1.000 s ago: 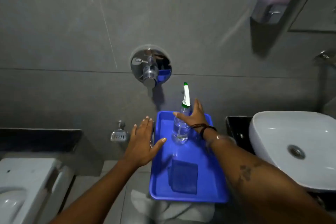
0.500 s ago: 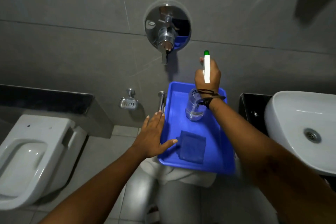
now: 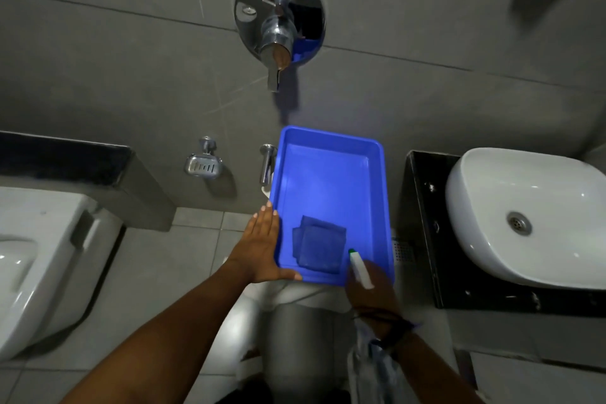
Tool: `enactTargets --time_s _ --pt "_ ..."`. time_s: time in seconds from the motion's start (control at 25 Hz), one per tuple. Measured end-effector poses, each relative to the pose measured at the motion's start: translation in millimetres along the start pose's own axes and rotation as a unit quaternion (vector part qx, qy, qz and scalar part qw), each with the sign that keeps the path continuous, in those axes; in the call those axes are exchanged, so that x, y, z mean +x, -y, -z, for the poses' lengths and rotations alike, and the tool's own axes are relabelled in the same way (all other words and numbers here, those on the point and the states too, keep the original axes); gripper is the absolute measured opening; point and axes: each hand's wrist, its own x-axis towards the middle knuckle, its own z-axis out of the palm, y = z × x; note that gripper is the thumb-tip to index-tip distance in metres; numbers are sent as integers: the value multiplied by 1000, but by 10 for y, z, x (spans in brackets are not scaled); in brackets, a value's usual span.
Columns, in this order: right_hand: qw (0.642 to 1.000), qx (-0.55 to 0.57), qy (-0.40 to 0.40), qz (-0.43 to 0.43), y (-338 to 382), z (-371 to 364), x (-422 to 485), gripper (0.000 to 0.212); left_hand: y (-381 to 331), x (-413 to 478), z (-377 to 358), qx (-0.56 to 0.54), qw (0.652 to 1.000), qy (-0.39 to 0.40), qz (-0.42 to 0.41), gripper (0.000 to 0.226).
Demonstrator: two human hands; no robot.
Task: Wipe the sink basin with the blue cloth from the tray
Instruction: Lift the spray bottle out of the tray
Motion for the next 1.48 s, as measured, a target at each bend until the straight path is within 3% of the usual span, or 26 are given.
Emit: enactTargets --time_s 0.12,0.24,0.44,0.76,0.92,1.12,1.2,1.28,1.48 --pt "989 30 86 -114 -137 -208 -74 38 -15 1 3 -1 1000 5 12 152" --pt "974 50 102 -196 -67 -257 27 29 -30 12 19 -1 1000 20 19 154" --pt "955 55 151 -251 -17 -286 171 31 -78 17 54 2 999 33 32 157" --pt "956 74 140 -247 67 -281 66 26 -126 -8 101 -1 998 47 36 155" --pt "967 57 166 -184 31 -246 68 15 -108 -2 83 -8 998 48 40 156" --pt "953 79 134 -259 85 -172 87 36 -137 4 109 -6 997 54 47 156" --pt "959 81 164 -218 158 -93 26 30 -133 4 115 -7 997 59 48 156" --pt "976 87 145 -140 267 50 -82 17 -146 0 126 -3 997 61 50 156" --pt "955 289 58 -36 808 913 26 17 -174 -13 171 -7 996 69 49 156"
